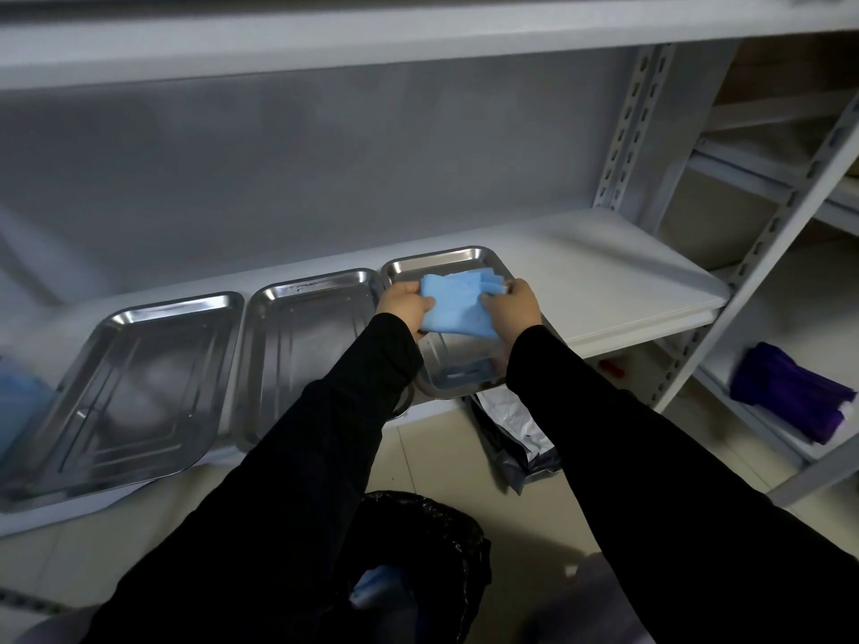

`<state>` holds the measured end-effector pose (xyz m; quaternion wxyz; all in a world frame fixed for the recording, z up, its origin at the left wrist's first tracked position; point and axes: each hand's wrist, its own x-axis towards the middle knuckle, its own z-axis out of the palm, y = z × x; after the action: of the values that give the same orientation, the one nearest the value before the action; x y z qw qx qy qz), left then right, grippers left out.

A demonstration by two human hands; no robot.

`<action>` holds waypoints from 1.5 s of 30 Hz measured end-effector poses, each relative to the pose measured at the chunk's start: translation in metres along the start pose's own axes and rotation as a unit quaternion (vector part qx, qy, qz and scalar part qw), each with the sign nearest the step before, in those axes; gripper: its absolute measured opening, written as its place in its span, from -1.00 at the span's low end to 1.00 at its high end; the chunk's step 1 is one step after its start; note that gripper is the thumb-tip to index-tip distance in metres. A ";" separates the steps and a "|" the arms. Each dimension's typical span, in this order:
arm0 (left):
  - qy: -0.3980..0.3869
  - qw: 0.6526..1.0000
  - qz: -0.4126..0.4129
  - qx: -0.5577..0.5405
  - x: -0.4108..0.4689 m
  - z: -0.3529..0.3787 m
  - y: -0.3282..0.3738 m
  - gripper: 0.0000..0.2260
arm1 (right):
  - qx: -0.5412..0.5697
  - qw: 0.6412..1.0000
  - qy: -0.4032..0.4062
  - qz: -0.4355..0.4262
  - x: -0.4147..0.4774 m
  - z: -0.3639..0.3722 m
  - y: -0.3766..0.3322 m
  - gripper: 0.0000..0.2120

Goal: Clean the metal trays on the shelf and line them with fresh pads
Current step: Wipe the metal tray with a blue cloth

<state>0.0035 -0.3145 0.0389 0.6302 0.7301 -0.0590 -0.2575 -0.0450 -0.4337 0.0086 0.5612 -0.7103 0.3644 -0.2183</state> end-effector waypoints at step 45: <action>0.085 0.988 0.130 0.013 -0.127 -0.109 -0.076 -0.68 | 0.077 0.930 -0.359 -0.002 -0.138 0.025 0.005 -0.76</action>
<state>-0.0746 -0.1499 0.0125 0.6518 0.7433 -0.1026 -0.1099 -0.1166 -0.3125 0.0106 0.7073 -0.6964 0.1193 0.0222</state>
